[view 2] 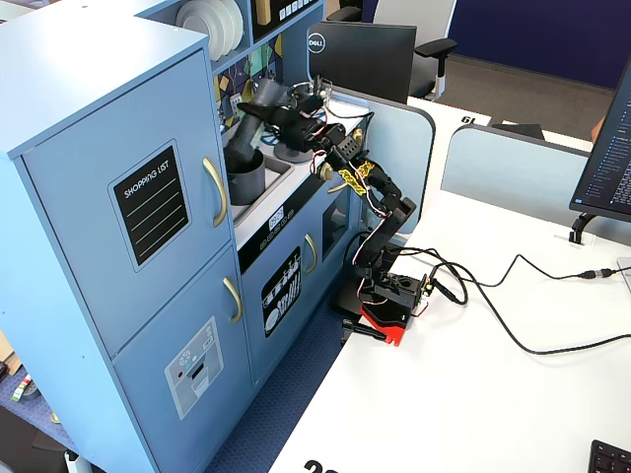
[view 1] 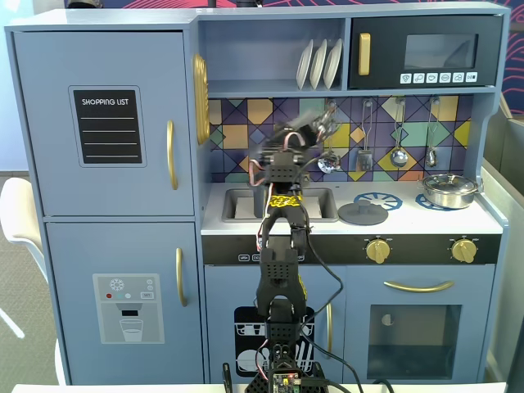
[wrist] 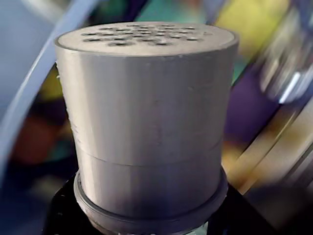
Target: Put salt in the gray recipient
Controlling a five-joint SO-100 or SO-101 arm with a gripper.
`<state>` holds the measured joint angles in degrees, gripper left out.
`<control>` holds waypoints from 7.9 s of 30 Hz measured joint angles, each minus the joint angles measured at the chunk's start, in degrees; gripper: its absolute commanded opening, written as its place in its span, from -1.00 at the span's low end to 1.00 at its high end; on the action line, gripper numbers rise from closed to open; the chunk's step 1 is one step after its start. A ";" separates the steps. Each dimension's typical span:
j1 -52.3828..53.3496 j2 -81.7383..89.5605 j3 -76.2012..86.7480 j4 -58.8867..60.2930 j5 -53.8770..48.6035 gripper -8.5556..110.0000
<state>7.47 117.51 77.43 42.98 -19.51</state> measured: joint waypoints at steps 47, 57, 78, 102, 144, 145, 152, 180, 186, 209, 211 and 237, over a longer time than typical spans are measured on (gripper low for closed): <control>-7.91 -23.03 -23.55 -1.49 73.39 -0.86; -7.29 -23.12 -22.15 6.24 78.49 -0.86; -9.40 -23.99 -22.85 10.02 81.47 -0.86; -8.53 -26.98 -22.15 1.49 76.38 -0.86; 42.19 -18.02 15.73 -47.29 -60.47 -0.85; 42.19 -18.63 15.56 -46.05 -61.35 -0.85; 42.10 -21.62 14.59 -42.71 -64.25 -0.85; 44.30 -26.63 11.16 -42.63 -64.07 -0.85; 44.30 -26.72 11.34 -42.71 -64.95 -0.57; 45.79 0.97 36.56 -30.15 -70.31 -0.71; 45.18 10.37 41.13 -22.32 -70.31 -0.84; -6.06 66.27 98.00 27.86 -66.88 -0.85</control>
<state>1.41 183.78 175.43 70.84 -86.40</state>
